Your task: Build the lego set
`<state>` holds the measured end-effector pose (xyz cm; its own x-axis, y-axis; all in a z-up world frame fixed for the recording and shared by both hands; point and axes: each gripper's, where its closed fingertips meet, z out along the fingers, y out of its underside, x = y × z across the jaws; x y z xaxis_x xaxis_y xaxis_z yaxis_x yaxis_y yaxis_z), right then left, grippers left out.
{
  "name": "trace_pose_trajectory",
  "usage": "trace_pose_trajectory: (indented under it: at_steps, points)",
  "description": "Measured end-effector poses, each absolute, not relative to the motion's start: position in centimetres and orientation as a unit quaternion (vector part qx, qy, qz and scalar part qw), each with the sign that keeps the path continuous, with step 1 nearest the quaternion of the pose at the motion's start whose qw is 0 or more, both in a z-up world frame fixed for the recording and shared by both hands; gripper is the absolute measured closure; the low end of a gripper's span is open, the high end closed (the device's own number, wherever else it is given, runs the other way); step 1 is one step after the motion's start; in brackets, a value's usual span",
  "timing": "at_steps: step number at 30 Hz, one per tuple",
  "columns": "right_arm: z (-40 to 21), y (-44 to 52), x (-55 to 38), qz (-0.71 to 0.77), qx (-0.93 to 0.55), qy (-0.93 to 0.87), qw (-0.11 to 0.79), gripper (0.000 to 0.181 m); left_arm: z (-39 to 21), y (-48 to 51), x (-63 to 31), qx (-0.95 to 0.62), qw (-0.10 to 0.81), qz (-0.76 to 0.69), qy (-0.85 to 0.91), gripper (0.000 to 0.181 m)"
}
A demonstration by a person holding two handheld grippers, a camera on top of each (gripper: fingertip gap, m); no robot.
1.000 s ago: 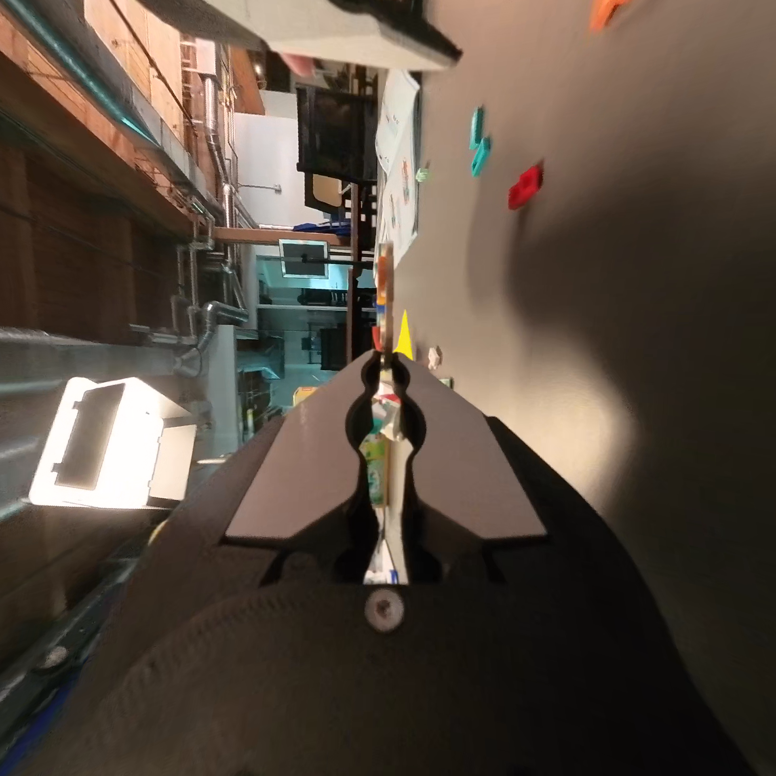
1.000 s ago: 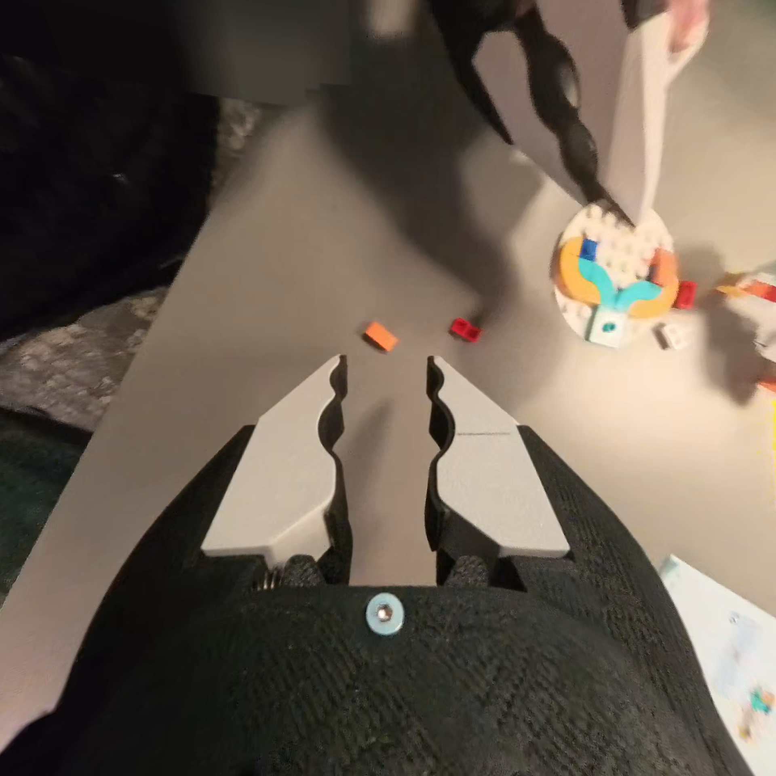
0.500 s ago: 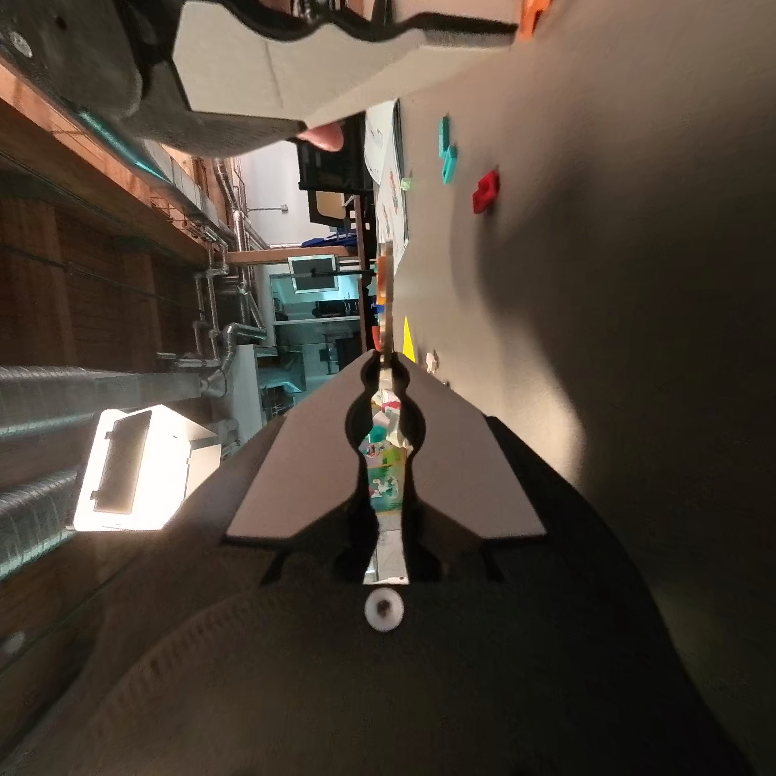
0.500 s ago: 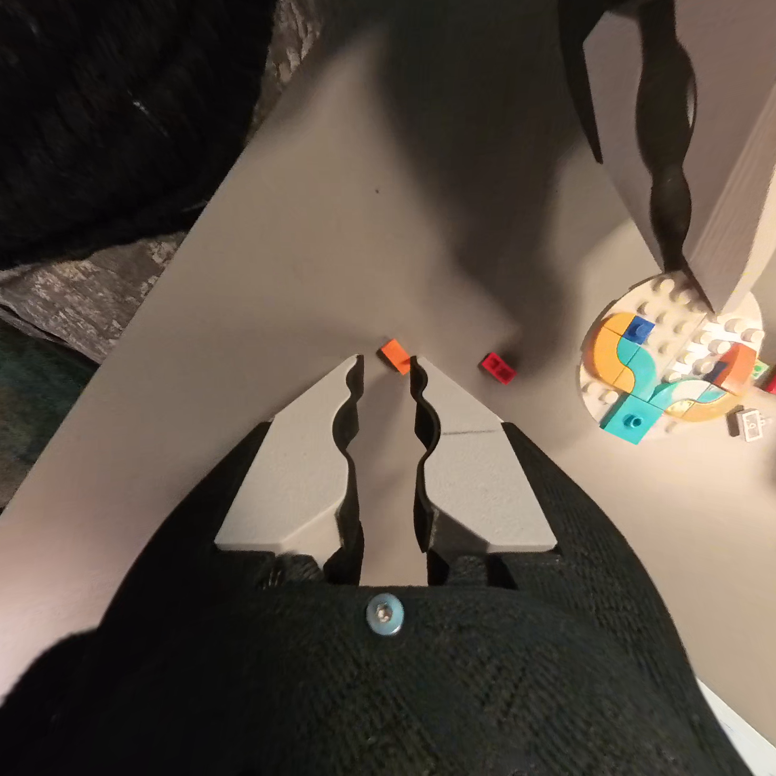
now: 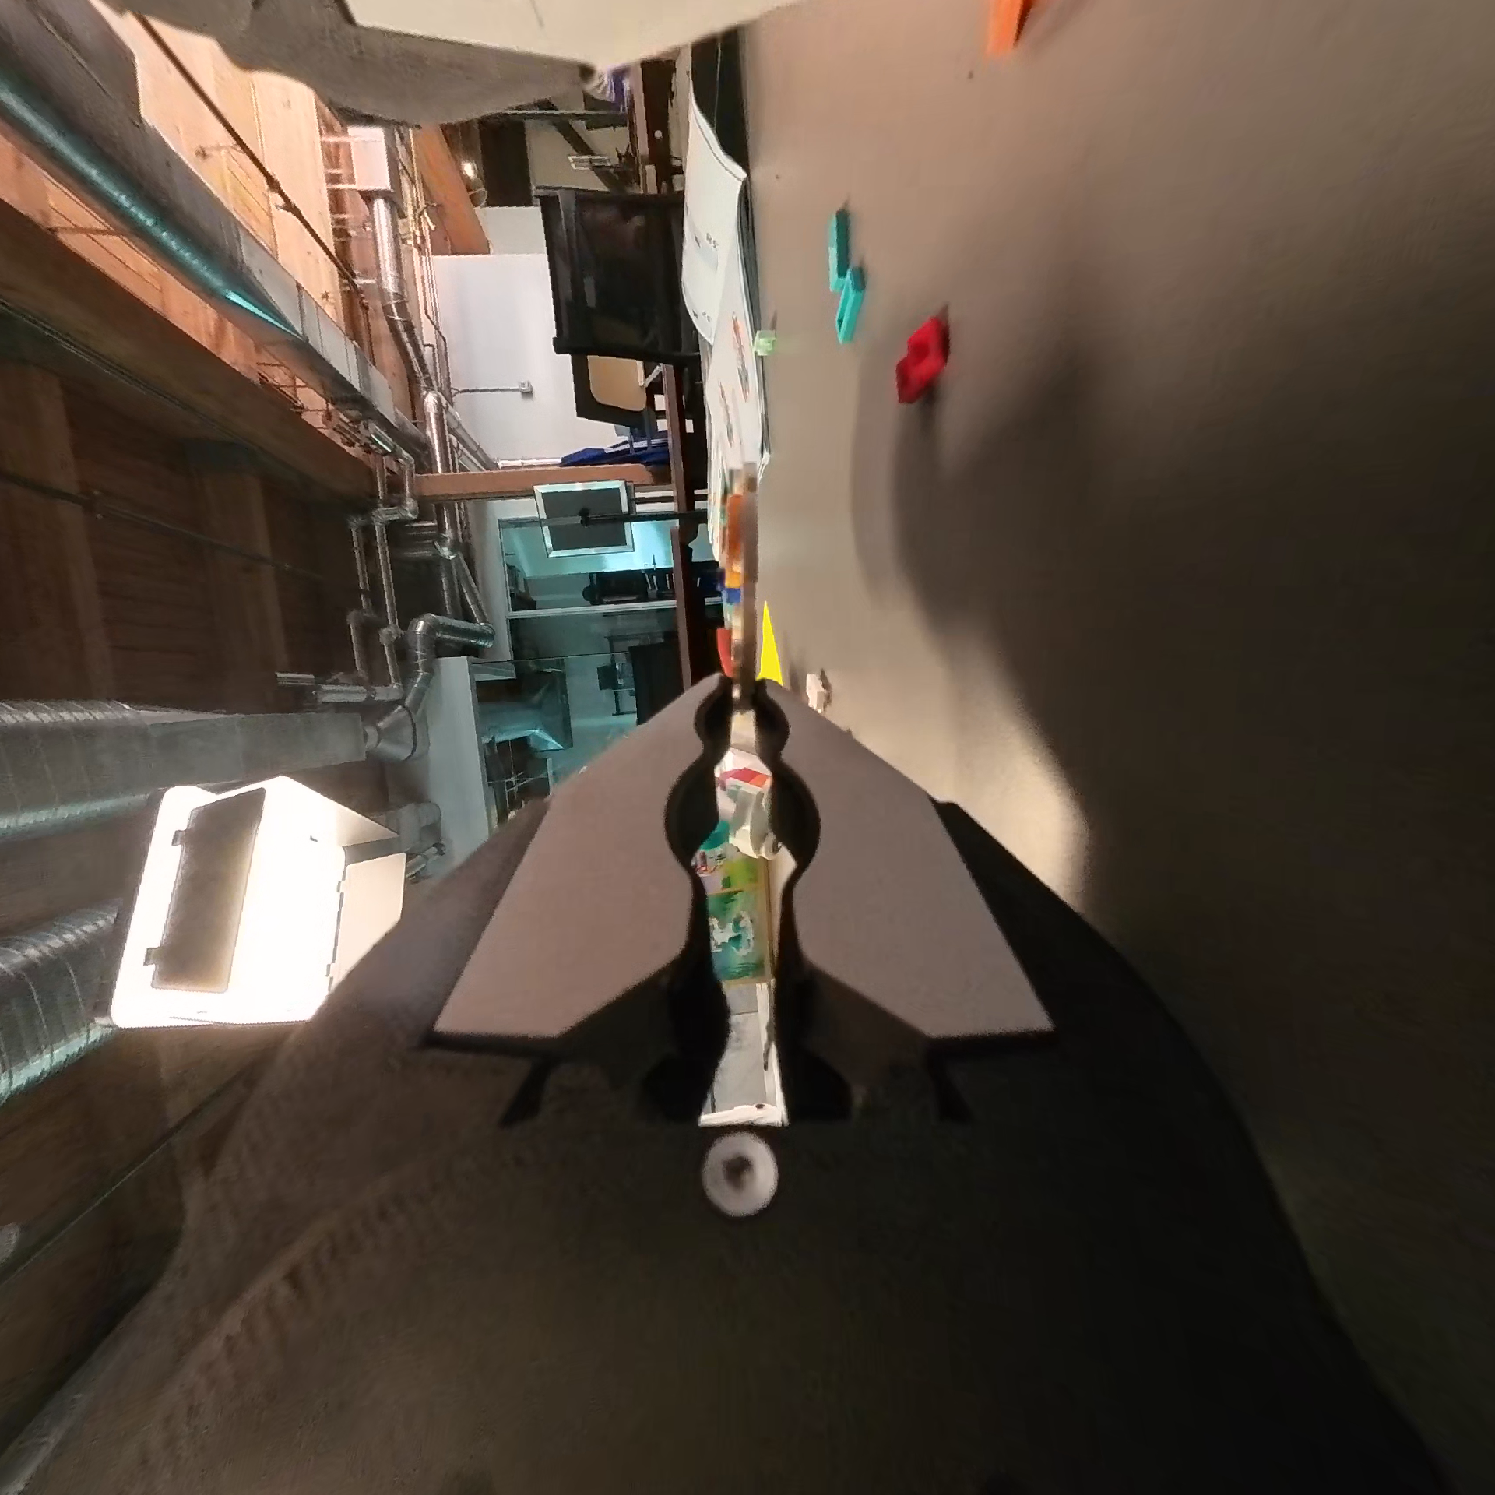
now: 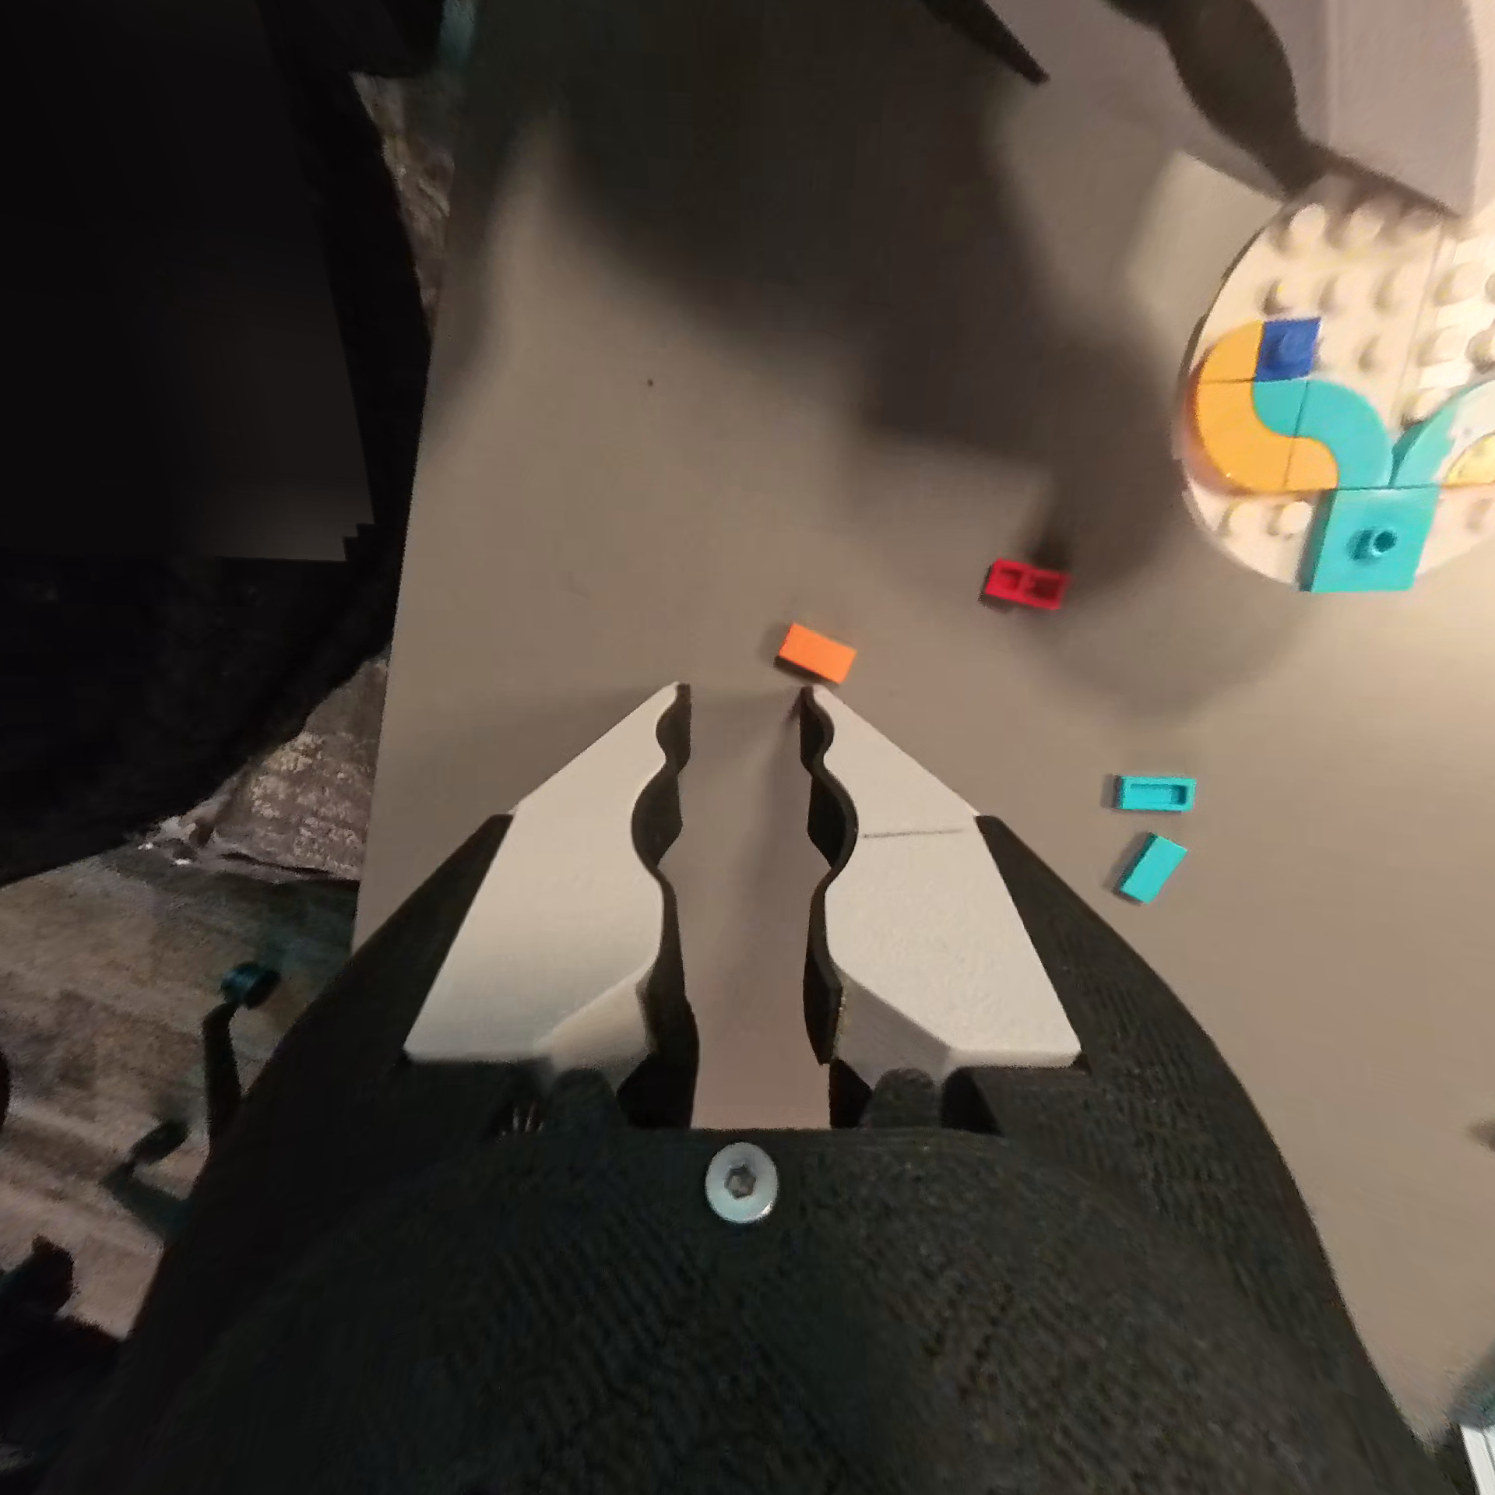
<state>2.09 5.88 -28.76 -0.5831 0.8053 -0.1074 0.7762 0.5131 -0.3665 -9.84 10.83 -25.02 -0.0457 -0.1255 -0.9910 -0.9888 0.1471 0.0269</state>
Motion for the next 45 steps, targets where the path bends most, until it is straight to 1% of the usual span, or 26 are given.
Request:
trace_pose_trajectory:
  at_steps: [7,9,12,13,14,15,20,23,32,45]
  points:
    - [-28.7,5.5,0.4,0.217,-0.501,-0.836,0.054,0.151,-25.2,10.9,-10.0,-0.488,0.488,0.438,0.577,0.177]
    - [-28.7,5.5,0.1,0.225,-0.518,-0.824,0.056,0.153,-25.2,10.9,-10.0,-0.489,0.486,0.438,0.577,0.177]
    - [-28.8,5.9,-0.1,0.222,-0.531,-0.815,0.070,0.162,-25.2,10.9,-10.0,-0.489,0.486,0.438,0.577,0.177]
    - [-28.8,6.1,-0.1,0.217,-0.535,-0.813,0.076,0.171,-25.2,11.0,-10.0,-0.488,0.487,0.438,0.577,0.177]
    - [-28.8,6.4,-0.2,0.212,-0.539,-0.811,0.084,0.175,-25.1,10.9,-9.9,-0.487,0.488,0.439,0.577,0.177]
    - [-28.7,6.7,-0.4,0.208,-0.537,-0.812,0.092,0.175,-25.1,10.9,-9.9,-0.486,0.489,0.439,0.576,0.177]
    - [-23.6,7.4,-4.2,0.273,-0.523,-0.787,0.178,0.175,-24.3,10.6,-9.2,-0.466,0.509,0.443,0.573,0.177]
    - [-22.1,7.9,-5.6,0.262,-0.503,-0.799,0.201,0.175,-23.8,10.4,-9.0,-0.455,0.517,0.447,0.570,0.177]
    - [-23.1,8.2,-6.6,0.211,-0.458,-0.848,0.166,0.175,-23.5,10.1,-8.5,-0.438,0.526,0.449,0.574,0.178]
    - [-23.6,8.1,-6.8,0.181,-0.444,-0.870,0.111,0.173,-23.6,10.1,-8.4,-0.436,0.525,0.449,0.577,0.177]
